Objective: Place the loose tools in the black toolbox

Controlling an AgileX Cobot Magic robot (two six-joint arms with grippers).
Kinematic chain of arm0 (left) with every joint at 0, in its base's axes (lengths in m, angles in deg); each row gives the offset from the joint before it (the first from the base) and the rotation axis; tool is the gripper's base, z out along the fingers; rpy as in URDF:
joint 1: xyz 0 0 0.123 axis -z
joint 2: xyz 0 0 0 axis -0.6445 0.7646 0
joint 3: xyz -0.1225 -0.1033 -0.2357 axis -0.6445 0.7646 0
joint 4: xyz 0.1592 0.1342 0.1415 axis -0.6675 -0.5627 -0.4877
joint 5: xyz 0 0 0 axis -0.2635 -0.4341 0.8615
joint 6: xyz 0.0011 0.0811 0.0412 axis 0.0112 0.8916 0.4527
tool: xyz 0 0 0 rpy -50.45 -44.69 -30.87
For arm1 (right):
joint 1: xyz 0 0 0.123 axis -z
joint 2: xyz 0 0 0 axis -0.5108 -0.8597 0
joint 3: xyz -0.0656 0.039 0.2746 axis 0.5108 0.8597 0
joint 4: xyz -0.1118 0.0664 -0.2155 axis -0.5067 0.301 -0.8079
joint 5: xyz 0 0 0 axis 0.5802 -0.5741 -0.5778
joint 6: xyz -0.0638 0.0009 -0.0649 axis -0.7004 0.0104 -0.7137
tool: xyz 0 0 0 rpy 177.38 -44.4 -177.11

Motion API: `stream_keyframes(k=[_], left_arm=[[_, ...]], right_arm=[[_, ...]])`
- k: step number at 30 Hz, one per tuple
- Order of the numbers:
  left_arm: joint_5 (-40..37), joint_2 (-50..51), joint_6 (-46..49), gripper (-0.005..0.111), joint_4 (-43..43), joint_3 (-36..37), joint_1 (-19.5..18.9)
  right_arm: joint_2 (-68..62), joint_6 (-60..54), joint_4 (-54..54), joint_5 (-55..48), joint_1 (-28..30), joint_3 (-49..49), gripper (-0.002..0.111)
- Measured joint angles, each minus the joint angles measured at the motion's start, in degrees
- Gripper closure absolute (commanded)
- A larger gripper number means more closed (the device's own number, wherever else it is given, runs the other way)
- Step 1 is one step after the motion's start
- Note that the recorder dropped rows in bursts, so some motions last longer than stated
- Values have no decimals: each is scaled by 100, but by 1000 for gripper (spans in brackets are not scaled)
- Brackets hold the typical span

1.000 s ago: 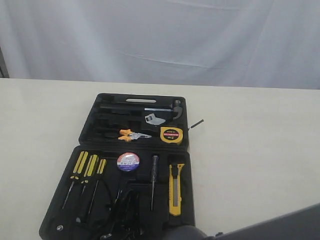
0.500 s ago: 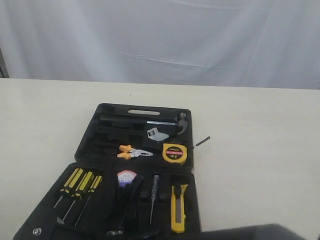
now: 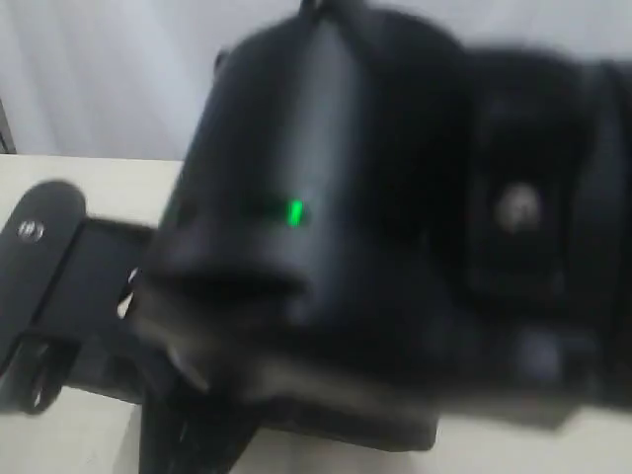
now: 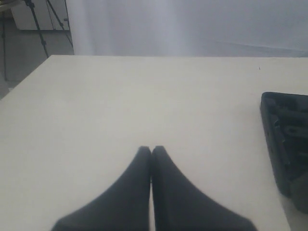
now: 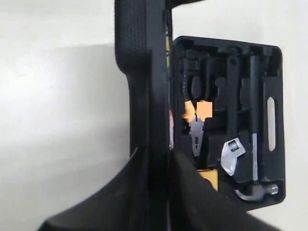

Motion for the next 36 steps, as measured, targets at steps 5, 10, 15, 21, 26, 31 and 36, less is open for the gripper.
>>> stream_keyframes(k=[5, 10, 15, 21, 26, 31, 36], left_arm=[[0, 0, 0, 107, 0, 0, 0], [0, 0, 0, 107, 0, 0, 0], [0, 0, 0, 107, 0, 0, 0], [0, 0, 0, 107, 0, 0, 0], [0, 0, 0, 107, 0, 0, 0], [0, 0, 0, 107, 0, 0, 0], [0, 0, 0, 107, 0, 0, 0]], right_arm=[[0, -1067, 916, -130, 927, -605, 109], [-103, -1807, 1980, -97, 2150, -990, 109], [-759, -3214, 3722, 119, 3889, -1098, 109], [-2004, -4239, 4487, 832, 5111, -1165, 109], [-3038, -4388, 4555, 990, 5460, -1135, 109], [-3477, -4425, 4677, 1142, 5472, -1135, 109], [-3529, -4425, 4699, 1187, 5472, -1135, 109]])
